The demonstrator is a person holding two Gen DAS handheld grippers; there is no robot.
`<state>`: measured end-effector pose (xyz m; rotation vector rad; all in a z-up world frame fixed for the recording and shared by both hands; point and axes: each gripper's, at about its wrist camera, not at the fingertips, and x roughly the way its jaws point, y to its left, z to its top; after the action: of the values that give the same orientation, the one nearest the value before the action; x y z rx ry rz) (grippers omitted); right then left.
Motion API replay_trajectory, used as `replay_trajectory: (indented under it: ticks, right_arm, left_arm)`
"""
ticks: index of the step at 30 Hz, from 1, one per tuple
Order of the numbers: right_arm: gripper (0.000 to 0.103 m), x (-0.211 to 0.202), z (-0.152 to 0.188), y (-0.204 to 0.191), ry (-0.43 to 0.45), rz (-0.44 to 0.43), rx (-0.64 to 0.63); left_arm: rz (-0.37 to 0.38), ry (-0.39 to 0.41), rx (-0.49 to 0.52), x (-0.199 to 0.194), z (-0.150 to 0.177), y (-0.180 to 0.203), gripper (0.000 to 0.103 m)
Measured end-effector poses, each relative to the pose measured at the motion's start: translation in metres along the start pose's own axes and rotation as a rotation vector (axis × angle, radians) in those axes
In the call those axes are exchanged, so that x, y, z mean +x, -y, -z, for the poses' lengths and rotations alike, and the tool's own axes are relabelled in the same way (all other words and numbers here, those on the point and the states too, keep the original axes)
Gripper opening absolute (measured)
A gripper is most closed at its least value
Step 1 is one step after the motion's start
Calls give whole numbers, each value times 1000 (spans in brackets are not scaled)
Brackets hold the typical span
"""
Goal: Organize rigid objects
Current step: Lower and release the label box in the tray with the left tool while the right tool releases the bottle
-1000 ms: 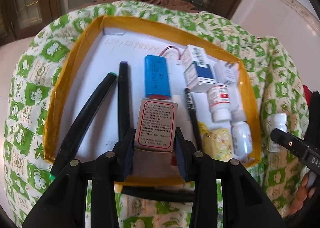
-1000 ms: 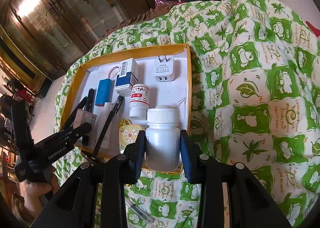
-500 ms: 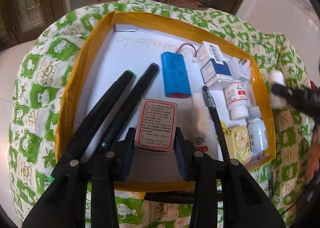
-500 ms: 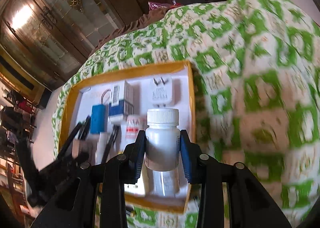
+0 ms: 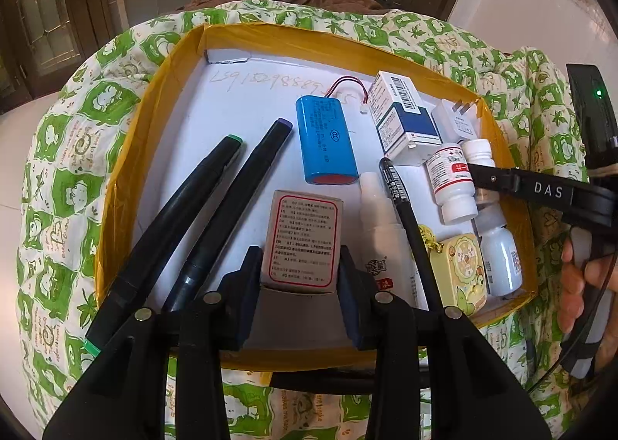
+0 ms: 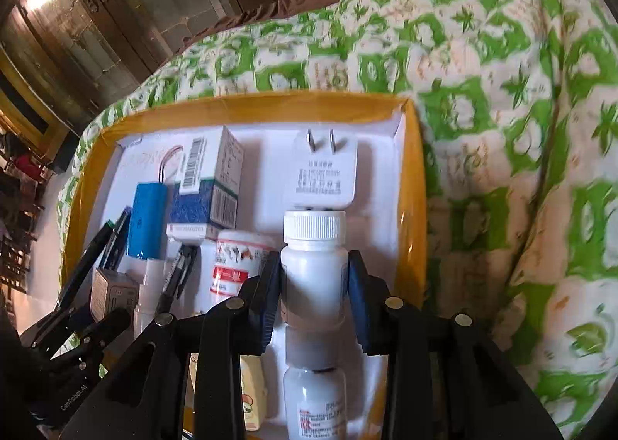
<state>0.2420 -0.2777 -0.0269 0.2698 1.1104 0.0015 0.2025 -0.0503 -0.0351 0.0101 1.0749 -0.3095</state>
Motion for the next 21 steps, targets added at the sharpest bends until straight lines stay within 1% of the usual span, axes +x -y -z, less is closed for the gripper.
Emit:
replay_trajectory:
  ticks: [10, 17, 19, 20, 21]
  right_arm:
    - [30, 1, 6, -4, 6, -3, -1]
    - [30, -1, 9, 0, 13, -2, 19]
    - [32, -4, 10, 1, 21, -3, 26]
    - [35, -7, 12, 2, 25, -3, 30]
    - [39, -10, 13, 3, 34, -7, 36]
  left_arm:
    - [-8, 2, -2, 1, 0, 1, 36]
    - [-42, -5, 29, 2, 2, 7, 36]
    - [-49, -11, 29, 1, 2, 7, 36]
    - [-51, -12, 24, 0, 2, 7, 36]
    - [-51, -9, 17, -1, 2, 7, 42]
